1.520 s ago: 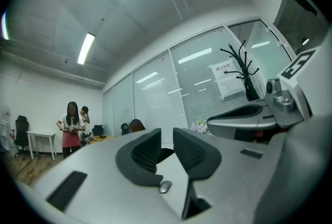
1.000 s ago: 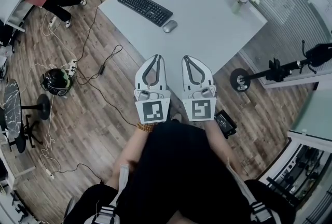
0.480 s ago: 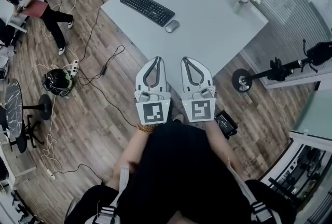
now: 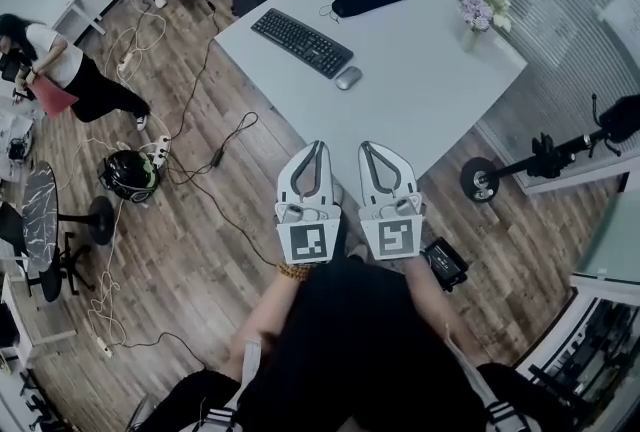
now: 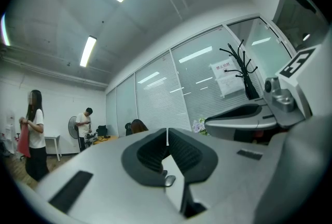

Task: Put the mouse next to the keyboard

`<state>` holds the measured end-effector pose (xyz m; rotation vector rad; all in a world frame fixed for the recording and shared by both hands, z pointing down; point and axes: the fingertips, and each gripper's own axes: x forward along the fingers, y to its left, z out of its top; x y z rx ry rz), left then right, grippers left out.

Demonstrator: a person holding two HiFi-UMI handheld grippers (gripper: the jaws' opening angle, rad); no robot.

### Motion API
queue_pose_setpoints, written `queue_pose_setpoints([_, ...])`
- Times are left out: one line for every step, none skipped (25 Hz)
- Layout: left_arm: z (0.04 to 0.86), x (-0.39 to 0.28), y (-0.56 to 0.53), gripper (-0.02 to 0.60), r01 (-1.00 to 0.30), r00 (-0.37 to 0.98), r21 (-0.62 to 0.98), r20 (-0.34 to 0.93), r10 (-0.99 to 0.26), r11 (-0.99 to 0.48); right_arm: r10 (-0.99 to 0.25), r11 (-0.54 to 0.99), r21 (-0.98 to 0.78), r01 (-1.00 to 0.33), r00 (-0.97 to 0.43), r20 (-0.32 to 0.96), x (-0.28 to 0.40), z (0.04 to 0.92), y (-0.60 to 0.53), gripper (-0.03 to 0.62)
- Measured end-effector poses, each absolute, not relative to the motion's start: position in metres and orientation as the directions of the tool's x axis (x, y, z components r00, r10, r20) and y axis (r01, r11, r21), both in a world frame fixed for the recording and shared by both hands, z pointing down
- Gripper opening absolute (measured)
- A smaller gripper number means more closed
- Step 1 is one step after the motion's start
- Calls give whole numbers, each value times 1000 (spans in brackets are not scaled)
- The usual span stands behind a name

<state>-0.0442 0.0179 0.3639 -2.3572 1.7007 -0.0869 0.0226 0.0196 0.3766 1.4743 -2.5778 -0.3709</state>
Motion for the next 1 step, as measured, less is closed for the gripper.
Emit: queue_pose_setpoints([363, -47, 17, 20, -935, 316, -199, -90, -945, -294, -862, 487, 278, -828, -506, 1, 21, 374, 19, -2])
